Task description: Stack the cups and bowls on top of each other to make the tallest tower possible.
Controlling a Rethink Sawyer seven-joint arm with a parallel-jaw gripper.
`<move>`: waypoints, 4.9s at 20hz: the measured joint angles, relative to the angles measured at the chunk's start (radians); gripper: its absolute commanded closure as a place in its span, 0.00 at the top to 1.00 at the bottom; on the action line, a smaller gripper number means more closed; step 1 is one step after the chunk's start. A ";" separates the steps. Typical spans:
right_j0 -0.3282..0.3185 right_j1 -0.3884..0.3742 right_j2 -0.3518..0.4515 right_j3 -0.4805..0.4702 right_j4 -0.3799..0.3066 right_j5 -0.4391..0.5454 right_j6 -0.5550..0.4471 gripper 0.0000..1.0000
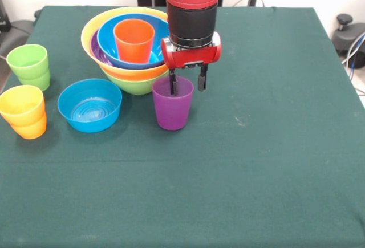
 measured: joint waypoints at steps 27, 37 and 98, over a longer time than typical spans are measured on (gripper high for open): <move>0.001 -0.034 -0.020 0.014 0.001 0.000 0.000 0.00; 0.001 -0.053 -0.020 0.042 0.012 0.000 0.000 0.00; -0.066 -0.386 -0.009 0.198 0.189 0.092 0.000 0.00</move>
